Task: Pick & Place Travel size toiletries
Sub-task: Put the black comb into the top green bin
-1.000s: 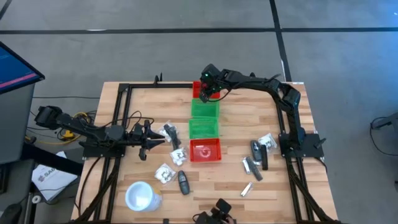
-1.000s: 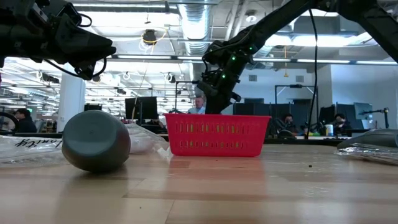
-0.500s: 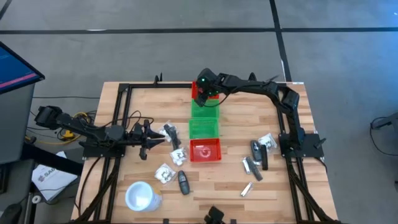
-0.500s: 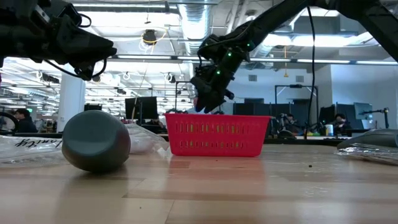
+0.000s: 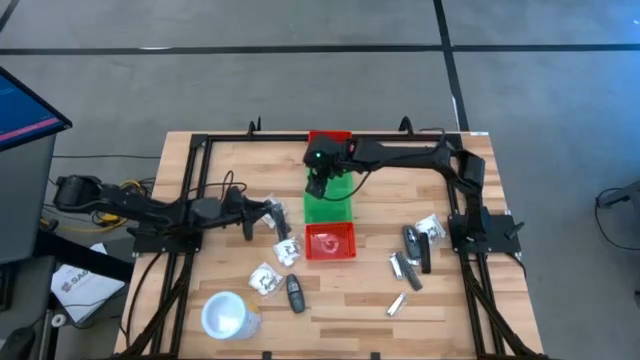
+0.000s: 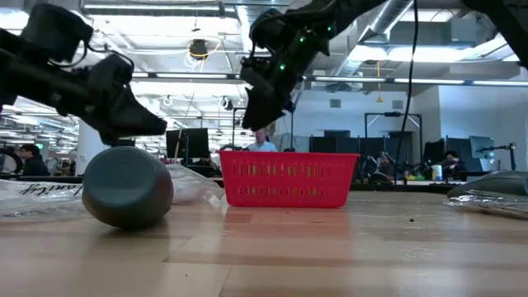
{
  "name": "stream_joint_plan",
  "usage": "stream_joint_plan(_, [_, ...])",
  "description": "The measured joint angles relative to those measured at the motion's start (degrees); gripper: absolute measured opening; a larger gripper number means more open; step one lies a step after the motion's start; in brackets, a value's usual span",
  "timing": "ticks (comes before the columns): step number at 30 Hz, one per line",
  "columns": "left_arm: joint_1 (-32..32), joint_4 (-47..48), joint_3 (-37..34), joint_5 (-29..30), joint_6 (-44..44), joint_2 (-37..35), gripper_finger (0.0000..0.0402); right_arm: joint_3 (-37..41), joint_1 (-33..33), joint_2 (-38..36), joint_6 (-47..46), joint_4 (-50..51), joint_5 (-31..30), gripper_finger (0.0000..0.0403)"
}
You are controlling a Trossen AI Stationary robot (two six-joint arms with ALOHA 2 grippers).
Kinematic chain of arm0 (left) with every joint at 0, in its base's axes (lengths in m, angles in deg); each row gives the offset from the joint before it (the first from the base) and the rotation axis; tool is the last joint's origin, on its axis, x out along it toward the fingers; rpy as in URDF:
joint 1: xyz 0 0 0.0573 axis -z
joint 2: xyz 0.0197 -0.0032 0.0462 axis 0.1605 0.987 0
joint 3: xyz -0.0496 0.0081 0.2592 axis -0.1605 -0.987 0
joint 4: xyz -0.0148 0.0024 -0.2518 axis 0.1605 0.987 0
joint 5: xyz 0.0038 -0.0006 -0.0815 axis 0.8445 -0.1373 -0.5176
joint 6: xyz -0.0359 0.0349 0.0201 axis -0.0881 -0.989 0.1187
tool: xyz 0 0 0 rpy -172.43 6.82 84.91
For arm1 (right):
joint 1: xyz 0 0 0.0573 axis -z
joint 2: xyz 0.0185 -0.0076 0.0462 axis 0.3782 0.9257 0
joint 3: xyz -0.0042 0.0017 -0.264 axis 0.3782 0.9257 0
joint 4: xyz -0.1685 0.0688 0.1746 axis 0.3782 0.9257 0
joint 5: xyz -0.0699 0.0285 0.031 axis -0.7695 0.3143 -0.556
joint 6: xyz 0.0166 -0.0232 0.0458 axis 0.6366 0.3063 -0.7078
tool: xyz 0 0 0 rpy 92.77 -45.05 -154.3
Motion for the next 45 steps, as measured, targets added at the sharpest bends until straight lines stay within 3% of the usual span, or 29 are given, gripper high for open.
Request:
stream_joint_plan(10, [-6.35,-0.12,0.01,-0.67,4.43,4.20,0.0173,0.03,-5.57,-0.40,0.84,1.67,-0.04,0.0165])
stream_joint_plan(16, [-8.60,-0.02,0.01,-0.87,4.99,6.45,0.0197,0.03,-8.98,-0.40,0.84,1.25,-0.07,0.0158])
stream_joint_plan(25, [-11.71,-0.03,0.00,-3.29,5.97,11.00,0.0200,0.03,-12.20,-0.39,0.33,0.41,-0.23,0.0143])
stream_joint_plan(38, [-15.46,-0.67,0.01,-13.04,6.42,11.79,0.0200,0.03,-13.37,-0.36,-0.07,-0.42,-0.26,0.0126])
stream_joint_plan(45, [-15.71,-0.70,0.00,-14.11,7.20,11.79,0.0162,0.03,-13.41,-0.36,-0.65,-0.42,-0.26,0.0127])
